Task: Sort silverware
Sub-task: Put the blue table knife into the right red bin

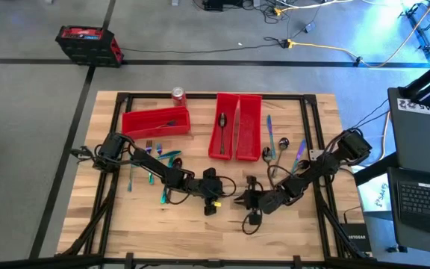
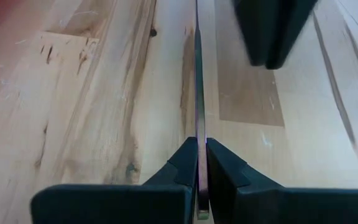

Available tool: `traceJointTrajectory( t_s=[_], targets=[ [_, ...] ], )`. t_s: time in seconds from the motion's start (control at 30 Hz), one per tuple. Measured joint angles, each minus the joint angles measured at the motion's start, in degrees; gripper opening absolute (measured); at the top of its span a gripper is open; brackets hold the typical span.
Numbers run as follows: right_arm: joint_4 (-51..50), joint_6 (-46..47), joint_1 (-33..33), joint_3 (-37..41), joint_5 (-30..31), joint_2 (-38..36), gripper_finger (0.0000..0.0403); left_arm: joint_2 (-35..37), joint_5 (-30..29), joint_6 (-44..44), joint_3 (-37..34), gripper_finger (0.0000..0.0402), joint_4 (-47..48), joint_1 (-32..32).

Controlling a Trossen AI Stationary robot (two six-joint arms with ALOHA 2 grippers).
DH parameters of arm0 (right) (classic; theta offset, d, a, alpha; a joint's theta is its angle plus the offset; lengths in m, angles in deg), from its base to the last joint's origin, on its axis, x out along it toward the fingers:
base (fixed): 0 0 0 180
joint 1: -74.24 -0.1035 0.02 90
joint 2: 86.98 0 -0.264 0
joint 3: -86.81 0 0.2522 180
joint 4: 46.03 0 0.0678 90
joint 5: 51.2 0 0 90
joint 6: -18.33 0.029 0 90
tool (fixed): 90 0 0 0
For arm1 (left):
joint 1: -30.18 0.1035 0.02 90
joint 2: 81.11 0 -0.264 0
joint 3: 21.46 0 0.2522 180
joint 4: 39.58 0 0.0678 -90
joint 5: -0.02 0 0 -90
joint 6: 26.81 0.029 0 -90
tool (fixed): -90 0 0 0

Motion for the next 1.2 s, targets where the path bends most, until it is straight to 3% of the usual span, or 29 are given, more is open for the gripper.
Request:
traceJointTrajectory(
  t_s=[0.2, 0.37, 0.53, 0.8, 0.97, 1.2],
  targets=[
    [2.6, 2.1, 1.5, 1.1, -5.8, 0.0, 0.0089, 0.0, 0.1, -0.1, 0.0, 0.0003, 0.1, -0.1],
    [2.5, 0.7, 1.4, 1.1, -1.2, 0.0, 0.0152, 0.0, 0.2, -0.6, 0.0, 0.0003, 0.1, -0.1],
    [-1.0, 0.5, 1.5, 1.1, 2.8, 0.0, 0.0178, 0.0, 0.1, -0.6, 0.0, 0.0003, 0.1, -0.1],
    [-1.8, 1.0, 3.8, 3.5, 1.0, 0.1, 0.0158, 0.0, 0.0, -0.6, 0.0, 0.0003, 0.1, -0.2],
    [-0.7, 1.6, 4.9, 4.8, -2.6, 0.1, 0.0114, 0.0, -0.4, -0.6, 0.0, 0.0003, 0.0, -0.2],
    [-0.2, 1.6, 4.7, 5.2, -3.1, 0.1, 0.005, 0.0, -0.9, -0.6, 0.0, 0.0003, 0.0, -0.1]
  ],
)
